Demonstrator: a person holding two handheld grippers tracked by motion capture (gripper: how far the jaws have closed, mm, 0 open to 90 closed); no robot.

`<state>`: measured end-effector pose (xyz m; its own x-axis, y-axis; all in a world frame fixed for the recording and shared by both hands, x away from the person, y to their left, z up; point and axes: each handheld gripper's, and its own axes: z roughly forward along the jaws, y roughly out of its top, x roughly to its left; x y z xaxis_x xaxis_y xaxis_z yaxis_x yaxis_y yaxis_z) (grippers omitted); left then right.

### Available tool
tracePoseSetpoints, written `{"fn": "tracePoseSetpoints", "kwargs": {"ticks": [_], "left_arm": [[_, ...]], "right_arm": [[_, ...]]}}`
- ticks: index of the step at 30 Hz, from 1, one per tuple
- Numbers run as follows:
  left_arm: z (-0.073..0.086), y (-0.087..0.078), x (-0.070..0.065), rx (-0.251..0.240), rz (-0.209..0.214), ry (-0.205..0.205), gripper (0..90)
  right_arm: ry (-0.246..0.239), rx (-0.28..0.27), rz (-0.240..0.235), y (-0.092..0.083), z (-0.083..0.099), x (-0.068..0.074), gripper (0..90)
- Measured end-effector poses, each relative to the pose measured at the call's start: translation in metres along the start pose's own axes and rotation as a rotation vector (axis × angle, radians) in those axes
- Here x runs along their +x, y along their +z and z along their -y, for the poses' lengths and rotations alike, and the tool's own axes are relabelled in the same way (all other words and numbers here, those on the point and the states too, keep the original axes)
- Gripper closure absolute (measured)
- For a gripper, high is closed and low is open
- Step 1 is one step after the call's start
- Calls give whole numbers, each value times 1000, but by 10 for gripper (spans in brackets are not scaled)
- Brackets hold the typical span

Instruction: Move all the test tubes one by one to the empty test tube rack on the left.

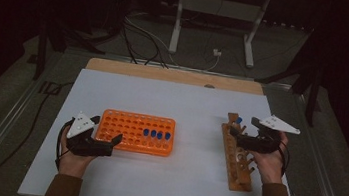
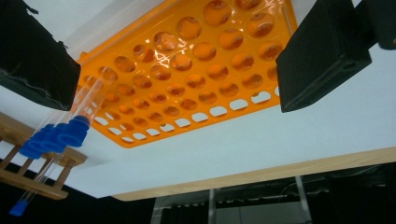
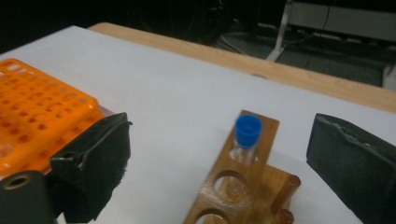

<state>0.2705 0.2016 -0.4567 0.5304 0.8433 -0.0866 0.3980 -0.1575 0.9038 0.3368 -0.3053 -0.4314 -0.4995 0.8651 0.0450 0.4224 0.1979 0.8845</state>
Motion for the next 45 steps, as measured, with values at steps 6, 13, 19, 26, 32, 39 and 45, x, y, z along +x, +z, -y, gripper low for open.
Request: {"fn": "tracePoseSetpoints", "kwargs": {"ticks": [6,13,19,26,32,39,45], "left_arm": [[2,1,2,9,-8,-6,7],[3,1,3,13,-13,-14,7],[3,1,4,14,-18,-17,7],[4,1,3,18,-19,-18,7],[4,2,3,22,-18,-17,8],[5,2,3,25,-16,-19,8],[5,3,2,29,-15,-16,8]], "right_arm": [[4,44,25,14,5,-9,163],[-20,88,39,22,10,-14,431],[-49,110,46,28,12,-16,618],[-66,114,54,33,9,-15,757],[-76,116,49,38,6,-12,766],[-72,121,60,42,4,-12,758],[-61,116,57,43,5,-13,767]]}}
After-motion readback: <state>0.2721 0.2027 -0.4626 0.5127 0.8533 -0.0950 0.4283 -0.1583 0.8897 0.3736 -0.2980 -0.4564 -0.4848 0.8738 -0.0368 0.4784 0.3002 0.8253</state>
